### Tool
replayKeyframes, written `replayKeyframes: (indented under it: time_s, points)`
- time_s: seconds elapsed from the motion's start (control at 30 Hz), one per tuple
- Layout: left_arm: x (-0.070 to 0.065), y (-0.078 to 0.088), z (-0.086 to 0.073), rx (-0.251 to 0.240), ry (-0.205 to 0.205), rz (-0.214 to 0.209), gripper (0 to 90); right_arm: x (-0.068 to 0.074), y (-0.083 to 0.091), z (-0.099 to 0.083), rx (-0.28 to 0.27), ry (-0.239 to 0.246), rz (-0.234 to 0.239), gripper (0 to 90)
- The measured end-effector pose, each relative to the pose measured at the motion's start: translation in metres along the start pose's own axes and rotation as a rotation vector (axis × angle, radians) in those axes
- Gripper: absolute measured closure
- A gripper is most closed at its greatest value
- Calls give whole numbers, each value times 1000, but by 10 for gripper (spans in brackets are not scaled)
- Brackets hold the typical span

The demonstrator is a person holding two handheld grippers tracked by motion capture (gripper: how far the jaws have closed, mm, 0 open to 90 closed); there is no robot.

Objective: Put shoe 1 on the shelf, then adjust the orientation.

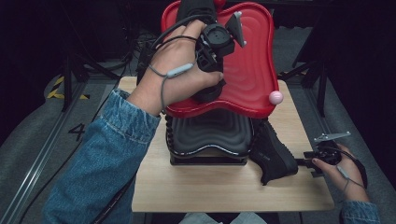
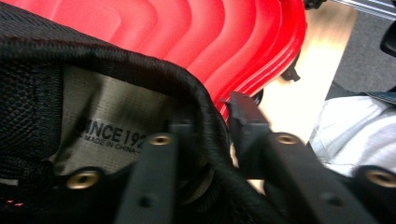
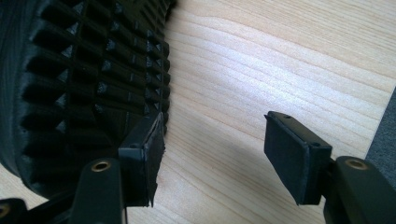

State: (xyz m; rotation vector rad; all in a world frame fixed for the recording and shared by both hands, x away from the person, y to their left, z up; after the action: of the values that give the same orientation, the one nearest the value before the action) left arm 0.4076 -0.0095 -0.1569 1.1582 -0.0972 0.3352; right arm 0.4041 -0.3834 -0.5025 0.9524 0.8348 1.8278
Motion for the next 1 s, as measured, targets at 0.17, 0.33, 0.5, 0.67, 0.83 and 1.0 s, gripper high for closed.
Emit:
replayKeyframes:
  time_s: [0.17, 0.33, 0.5, 0.67, 0.83, 1.0]
  points:
    - [0, 8, 2, -21, 15, 26, 610, 0, 1, 0, 2, 1, 1, 388]
    - [1, 19, 1, -19, 16, 80, 579, 0, 0, 1, -9, -2, -1, 388]
    - [-2, 34, 2, -49, 20, 92, 554, 0, 0, 3, -15, 0, -4, 388]
    - [-5, 52, 0, -91, 21, 120, 540, 0, 0, 5, -19, -1, -2, 388]
    - [-6, 64, -6, -98, 49, 149, 536, 1, 0, 6, -18, -1, -2, 388]
    - [-8, 75, -13, -97, 49, 151, 543, 1, 0, 7, -19, 0, -5, 388]
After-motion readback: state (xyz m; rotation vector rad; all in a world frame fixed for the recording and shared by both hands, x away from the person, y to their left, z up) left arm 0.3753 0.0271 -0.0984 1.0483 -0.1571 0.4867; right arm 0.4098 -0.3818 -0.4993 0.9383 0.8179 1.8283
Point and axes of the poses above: each handheld gripper's, and its own axes: y roughly backward along the jaws, z roughly out of its top, x roughly to its left, the point moved 8 cm from there along -y, roughly forward along the jaws, and after that the axes turned 14 degrees about -y, right-handed, at the moved point
